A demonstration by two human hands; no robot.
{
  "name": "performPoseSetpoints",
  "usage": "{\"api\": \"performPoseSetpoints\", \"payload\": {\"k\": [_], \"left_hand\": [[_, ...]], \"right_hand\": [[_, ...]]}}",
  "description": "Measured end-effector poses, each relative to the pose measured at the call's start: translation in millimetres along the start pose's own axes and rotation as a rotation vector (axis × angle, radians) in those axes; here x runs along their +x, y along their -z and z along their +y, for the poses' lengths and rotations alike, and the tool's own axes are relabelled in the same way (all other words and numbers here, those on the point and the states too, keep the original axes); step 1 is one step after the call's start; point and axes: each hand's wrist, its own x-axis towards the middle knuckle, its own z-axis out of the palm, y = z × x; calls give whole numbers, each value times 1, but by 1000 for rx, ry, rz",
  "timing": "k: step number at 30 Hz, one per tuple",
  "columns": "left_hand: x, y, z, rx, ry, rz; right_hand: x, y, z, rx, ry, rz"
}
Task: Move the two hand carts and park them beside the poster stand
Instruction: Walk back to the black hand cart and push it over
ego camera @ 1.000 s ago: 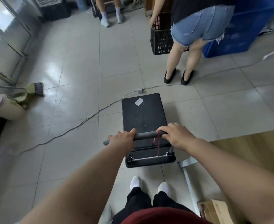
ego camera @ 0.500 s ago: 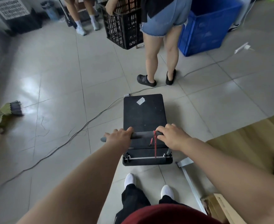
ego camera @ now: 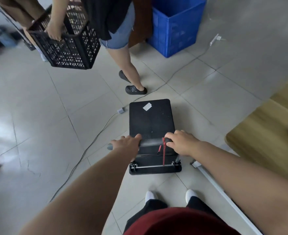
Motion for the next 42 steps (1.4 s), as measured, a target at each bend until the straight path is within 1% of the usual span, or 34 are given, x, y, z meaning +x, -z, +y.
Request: {"api": "performPoseSetpoints", "payload": {"k": [6,11,13,16,20,24,27,29,31,33,36,39,42], "left_hand": [[19,12,-14,80,-87,-1],[45,32,-16,117,-178,24],[58,42,-14,113,-189,30],[82,59,-6,112,-204,53],[122,83,5,116,-229,77],[172,110,12,148,-254,126],[205,128,13,154,-290,181],[226,135,10,140,-342,223],[244,138,5,67,-405,272],[262,144,0,-2,-459,298],[283,156,0,-51,-501,217],[306,170,0,-51,-550,139],[334,184,-2,-34,-607,153]], "right_hand": [[7,-2,-11,-3,-73,40],[19,9,-7,-37,-89,88],[26,17,-1,-61,-92,102],[45,35,13,-12,-151,120],[73,58,33,21,-198,120],[102,80,51,53,-240,157],[120,92,55,92,-270,218],[128,95,55,100,-295,290],[137,96,57,93,-322,383],[147,101,62,105,-352,436],[159,109,71,179,-368,434],[173,116,69,211,-455,447],[194,131,63,214,-546,441]]}}
